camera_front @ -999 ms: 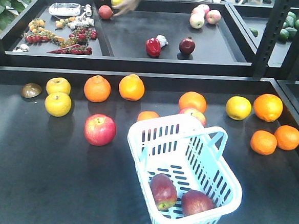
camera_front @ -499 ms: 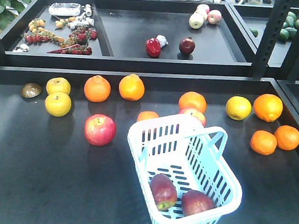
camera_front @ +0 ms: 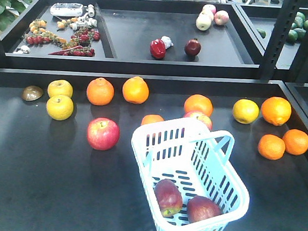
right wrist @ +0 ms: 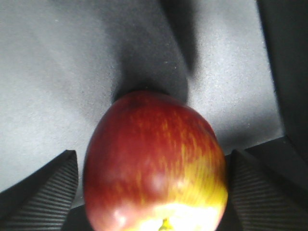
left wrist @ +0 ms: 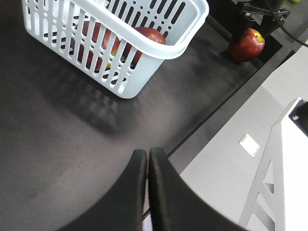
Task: Pick three apples into basket with both arms
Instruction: 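Reach the right gripper down and close it on a third red apple, then lift the red apple and carry it over the basket with the right gripper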
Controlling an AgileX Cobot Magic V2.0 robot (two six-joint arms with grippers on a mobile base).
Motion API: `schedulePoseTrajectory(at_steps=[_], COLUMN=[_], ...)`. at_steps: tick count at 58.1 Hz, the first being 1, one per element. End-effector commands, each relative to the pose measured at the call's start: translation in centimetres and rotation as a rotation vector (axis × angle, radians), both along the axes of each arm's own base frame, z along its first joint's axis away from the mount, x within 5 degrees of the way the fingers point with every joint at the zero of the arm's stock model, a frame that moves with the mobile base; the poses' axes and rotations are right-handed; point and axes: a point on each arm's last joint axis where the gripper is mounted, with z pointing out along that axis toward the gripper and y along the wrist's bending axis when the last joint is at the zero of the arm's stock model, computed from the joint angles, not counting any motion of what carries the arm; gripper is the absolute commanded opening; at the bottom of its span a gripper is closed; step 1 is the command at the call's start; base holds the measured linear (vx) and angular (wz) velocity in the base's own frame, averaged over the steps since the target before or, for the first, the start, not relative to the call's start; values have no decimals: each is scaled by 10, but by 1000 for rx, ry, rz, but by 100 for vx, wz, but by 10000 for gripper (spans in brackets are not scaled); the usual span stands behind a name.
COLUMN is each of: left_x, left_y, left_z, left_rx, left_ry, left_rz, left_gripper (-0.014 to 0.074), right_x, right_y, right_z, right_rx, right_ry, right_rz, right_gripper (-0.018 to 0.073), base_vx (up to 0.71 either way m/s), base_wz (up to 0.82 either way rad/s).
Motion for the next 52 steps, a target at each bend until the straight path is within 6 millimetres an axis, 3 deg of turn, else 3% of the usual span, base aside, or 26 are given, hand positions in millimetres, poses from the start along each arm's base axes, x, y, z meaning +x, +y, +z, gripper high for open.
schedulePoseTrajectory(at_steps=[1,13,25,37,52], left_x=[3,3,3,3,3], left_y=[-2,-2,-2,-2,-2], left_z=[9,9,9,9,9], left_rx=[-45,-45,-45,-45,-45], left_ry=[-11,-11,-11,-11,-11], left_rz=[27,27,27,27,27], left_gripper=[-6,-6,-6,-6,-6], right_x=[2,0,6,20,23], right_y=[-4,-2,4,18,64], right_z=[15,20,46,98,169], right_rx=[-19,-5,25,39,52], right_ry=[-34,-23,-159,-360,-621], right_rz=[-1,-5,3,43,189], right_gripper=[524,262,-9,-5,-5], base_vx=[0,0,0,0,0], base_wz=[0,0,0,0,0])
